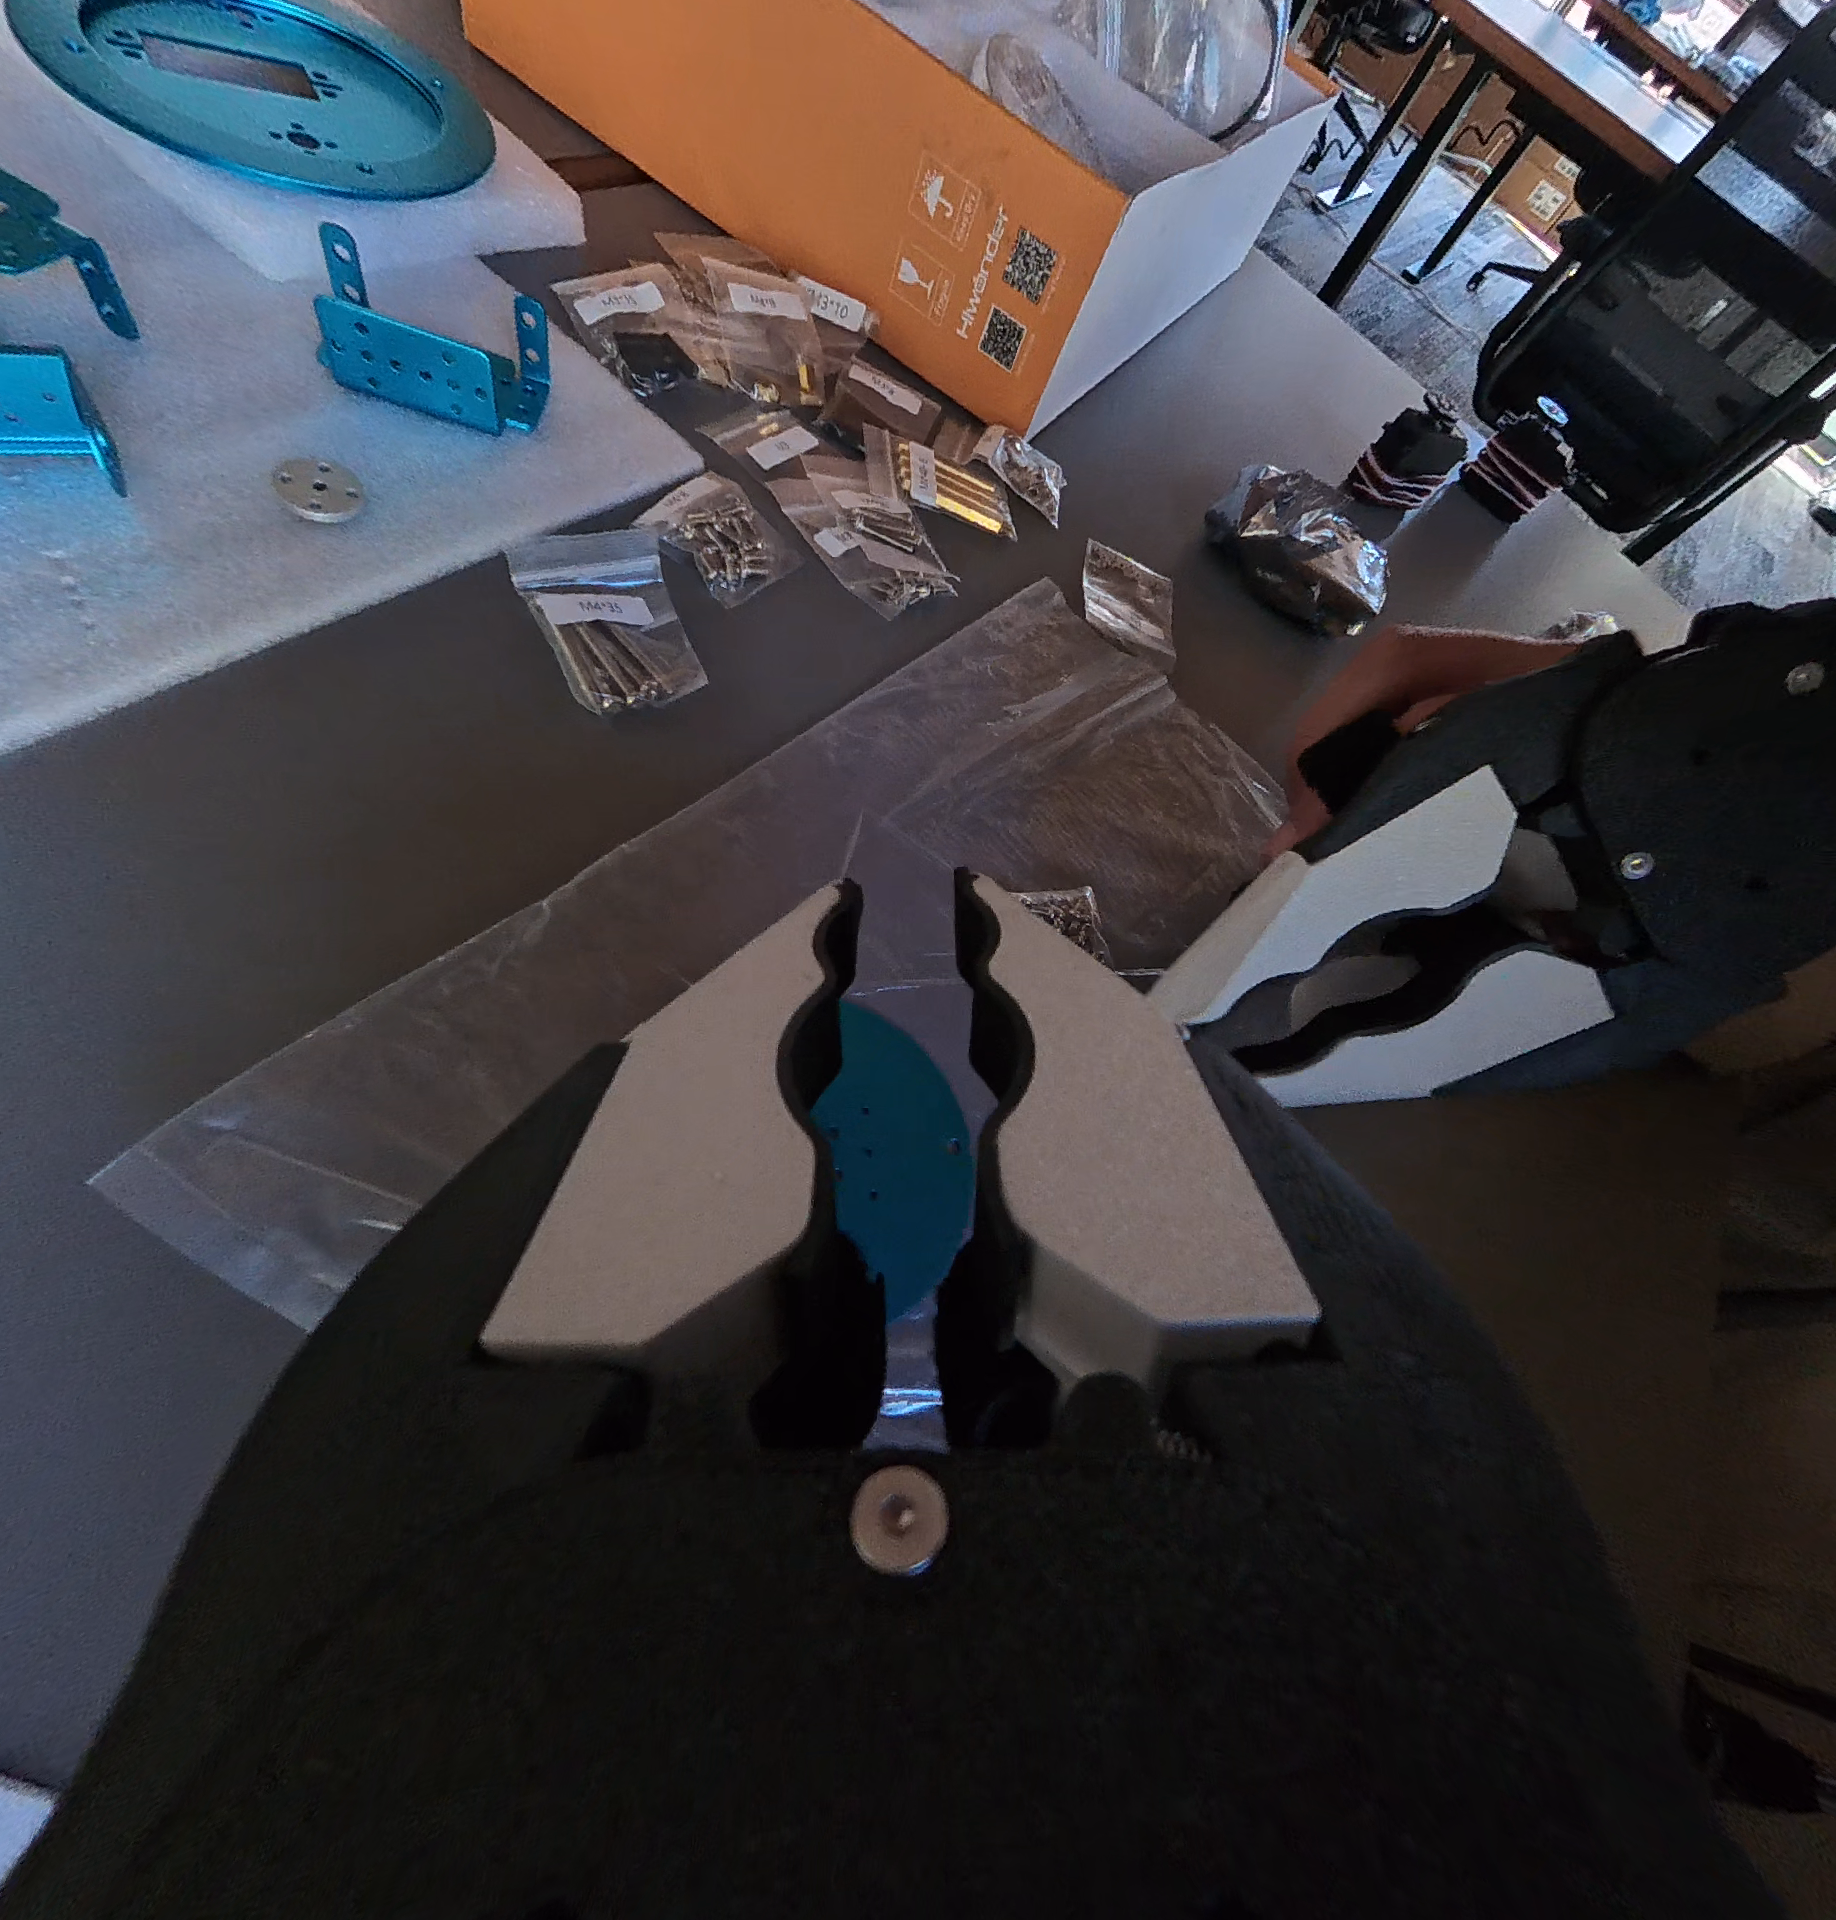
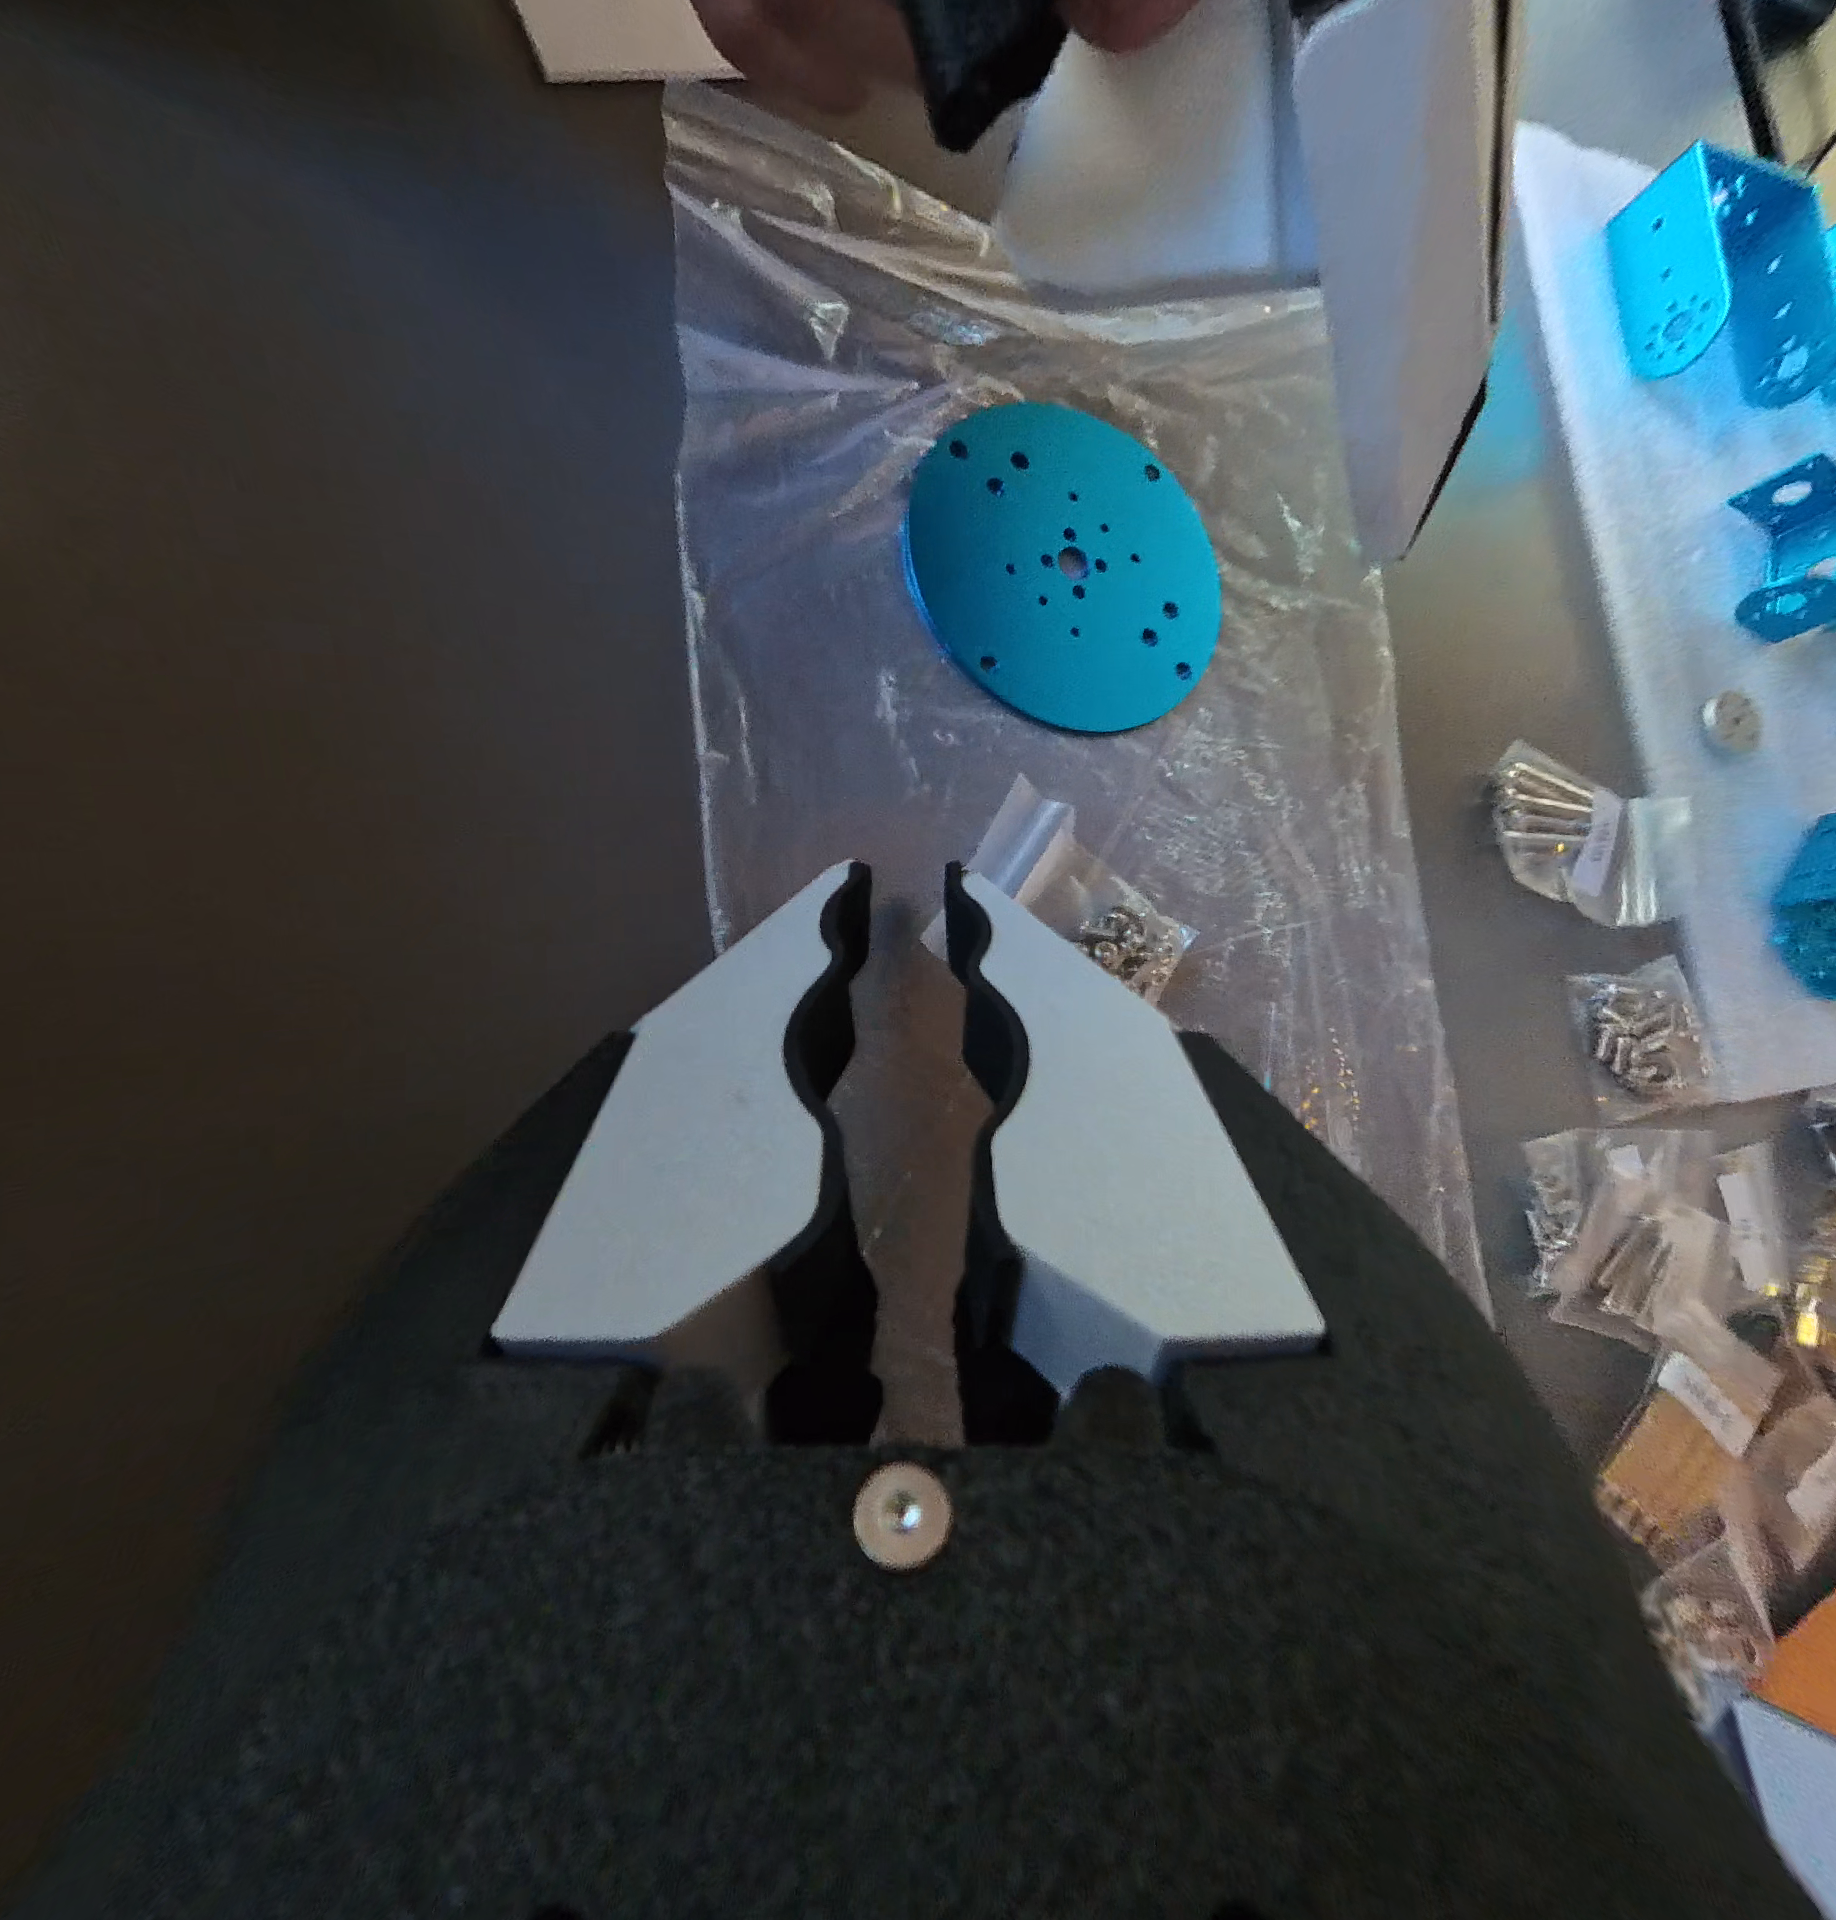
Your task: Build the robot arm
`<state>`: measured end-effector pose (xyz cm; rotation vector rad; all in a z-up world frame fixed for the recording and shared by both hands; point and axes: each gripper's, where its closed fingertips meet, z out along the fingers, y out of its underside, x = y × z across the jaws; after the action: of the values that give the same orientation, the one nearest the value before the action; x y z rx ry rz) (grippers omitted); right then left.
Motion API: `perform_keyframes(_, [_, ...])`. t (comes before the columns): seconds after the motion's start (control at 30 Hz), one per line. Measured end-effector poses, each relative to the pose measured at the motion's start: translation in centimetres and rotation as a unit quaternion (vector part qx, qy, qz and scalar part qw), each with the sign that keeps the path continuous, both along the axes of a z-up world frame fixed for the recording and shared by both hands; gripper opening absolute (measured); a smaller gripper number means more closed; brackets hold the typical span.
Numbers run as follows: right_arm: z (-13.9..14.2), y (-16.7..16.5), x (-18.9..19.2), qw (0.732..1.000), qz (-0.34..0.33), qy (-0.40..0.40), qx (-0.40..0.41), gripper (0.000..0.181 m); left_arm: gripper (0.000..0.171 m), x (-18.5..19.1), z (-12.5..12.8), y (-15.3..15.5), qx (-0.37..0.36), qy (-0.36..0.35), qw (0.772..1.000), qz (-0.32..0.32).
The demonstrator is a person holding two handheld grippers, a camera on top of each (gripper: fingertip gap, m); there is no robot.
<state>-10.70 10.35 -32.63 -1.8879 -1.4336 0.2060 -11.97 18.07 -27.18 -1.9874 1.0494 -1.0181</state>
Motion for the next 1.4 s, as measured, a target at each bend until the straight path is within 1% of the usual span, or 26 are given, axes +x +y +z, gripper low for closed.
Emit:
perform_keyframes(0.07, [-0.1,0.7,0.3,1.000,-0.020,-0.010,0.007,0.011,0.018,0.1,0.0,-0.1,-0.008,-0.003,1.000,-0.002])
perform_keyframes(0.17, [-0.5,0.6,0.2,1.000,-0.021,-0.008,-0.005,0.011,0.018,0.2,-0.1,-0.3,-0.010,-0.003,1.000,-0.006])
perform_keyframes(0.2, [-0.7,0.8,0.5,1.000,-0.024,-0.018,0.000,0.011,0.018,0.2,-0.2,-0.4,-0.009,-0.002,1.000,-0.008])
perform_keyframes(0.3, [-0.9,1.1,0.7,0.999,-0.032,-0.030,0.012,0.000,0.018,0.4,-0.3,-0.9,-0.014,-0.001,1.000,-0.014])
perform_keyframes(0.37, [-0.8,1.5,1.0,0.998,-0.043,-0.034,0.018,0.000,0.018,0.5,-0.3,-1.1,-0.018,-0.001,1.000,-0.016])
perform_keyframes(0.43, [0.0,2.1,1.4,0.998,-0.062,-0.018,0.026,0.000,0.019,0.4,-0.3,-1.2,-0.027,-0.003,0.999,-0.016])
perform_keyframes(0.47, [0.6,2.4,1.5,0.997,-0.074,0.006,0.020,0.000,0.019,0.4,-0.2,-1.2,-0.035,-0.007,0.999,-0.015])
perform_keyframes(0.53, [2.2,2.7,1.5,0.991,-0.099,0.090,-0.022,0.000,0.020,0.4,0.1,-1.2,-0.056,-0.025,0.998,-0.012])
perform_keyframes(0.63, [4.7,3.6,2.3,0.958,-0.141,0.229,-0.098,0.000,0.020,0.6,0.6,-1.6,-0.094,-0.059,0.994,-0.023])
perform_keyframes(0.7, [5.2,3.8,2.9,0.940,-0.150,0.274,-0.134,0.000,0.020,1.0,0.7,-2.2,-0.131,-0.080,0.988,-0.034])
perform_keyframes(0.8, [5.2,3.7,3.0,0.927,-0.150,0.304,-0.161,0.000,0.019,1.7,0.1,-3.2,-0.174,-0.094,0.979,-0.054])
perform_keyframes(0.87, [4.9,3.6,2.6,0.921,-0.152,0.311,-0.180,0.000,0.019,2.2,-0.3,-3.8,-0.205,-0.103,0.971,-0.064])
perform_keyframes(0.93, [4.4,3.6,2.4,0.928,-0.152,0.298,-0.165,0.000,0.019,2.6,-0.4,-4.4,-0.241,-0.118,0.961,-0.070])
perform_keyframes(1.03, [4.1,3.2,1.7,0.928,-0.143,0.297,-0.171,0.000,0.018,2.9,-0.6,-4.3,-0.281,-0.136,0.948,-0.053])
perform_keyframes(1.23, [4.4,3.1,1.3,0.926,-0.138,0.309,-0.165,0.000,0.012,2.9,-1.4,-3.8,-0.301,-0.130,0.944,-0.029])
perform_keyframes(1.37, [4.1,2.9,1.0,0.929,-0.135,0.302,-0.163,0.000,0.000,3.0,-1.4,-3.9,-0.305,-0.135,0.942,-0.028])
perform_keyframes(1.4, [4.0,2.9,0.9,0.929,-0.134,0.303,-0.164,0.000,0.000,3.0,-1.4,-3.9,-0.304,-0.136,0.943,-0.028])
